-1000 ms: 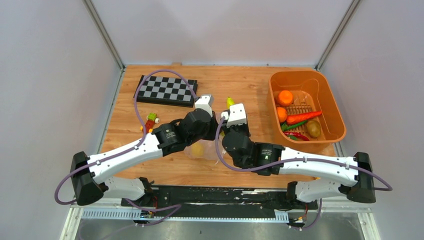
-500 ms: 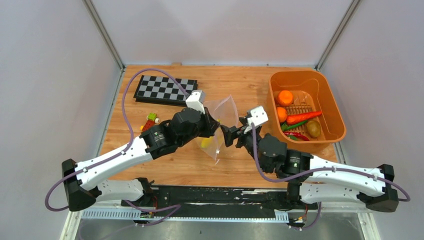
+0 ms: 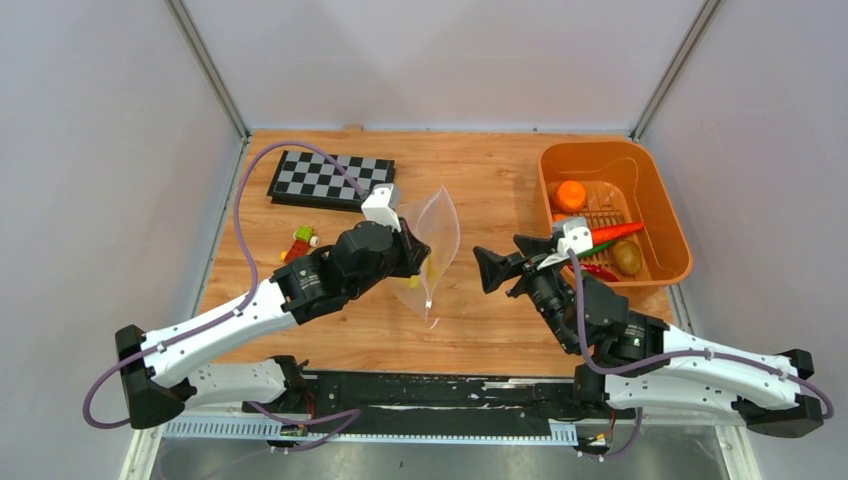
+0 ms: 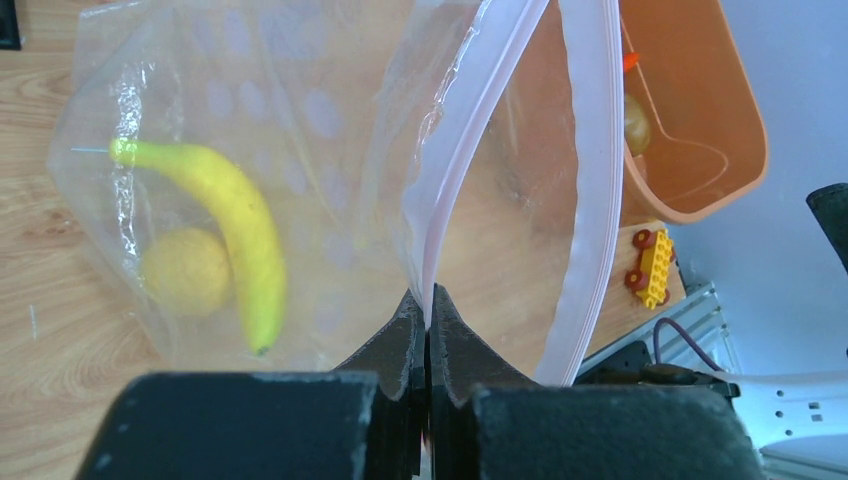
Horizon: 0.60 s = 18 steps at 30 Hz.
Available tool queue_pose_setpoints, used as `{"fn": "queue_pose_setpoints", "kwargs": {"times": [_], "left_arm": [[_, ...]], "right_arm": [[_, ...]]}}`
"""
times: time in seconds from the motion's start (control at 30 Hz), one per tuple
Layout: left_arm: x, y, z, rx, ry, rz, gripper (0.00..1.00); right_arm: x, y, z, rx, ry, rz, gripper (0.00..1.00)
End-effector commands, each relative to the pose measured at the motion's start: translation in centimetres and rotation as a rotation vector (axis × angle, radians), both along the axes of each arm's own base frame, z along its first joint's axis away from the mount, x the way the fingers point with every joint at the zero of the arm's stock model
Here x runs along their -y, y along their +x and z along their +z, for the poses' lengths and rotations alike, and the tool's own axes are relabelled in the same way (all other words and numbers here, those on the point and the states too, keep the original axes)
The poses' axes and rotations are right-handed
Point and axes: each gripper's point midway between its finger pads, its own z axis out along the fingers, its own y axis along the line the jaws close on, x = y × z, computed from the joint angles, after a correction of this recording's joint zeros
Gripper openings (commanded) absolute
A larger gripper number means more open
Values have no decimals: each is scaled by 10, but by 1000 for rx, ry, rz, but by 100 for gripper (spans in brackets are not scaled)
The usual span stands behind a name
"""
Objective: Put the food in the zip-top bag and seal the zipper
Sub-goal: Pick up the fake fruit from the bin.
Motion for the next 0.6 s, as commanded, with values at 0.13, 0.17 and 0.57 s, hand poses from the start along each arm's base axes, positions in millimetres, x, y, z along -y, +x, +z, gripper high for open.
{"fn": "queue_pose_setpoints", "kwargs": {"times": [0.13,0.17,0.57], "left_arm": [[-10,-2,6,42,32,-5,0],[-10,-3,5,41,35,-10,0],[-16,-7,3,55,61,-33,0]], "right_arm": [[66,14,-16,-46,25,-240,81],[73,15,-17,-47,21,-262,81],[92,24,-24,-71,-157,-373,82]]}}
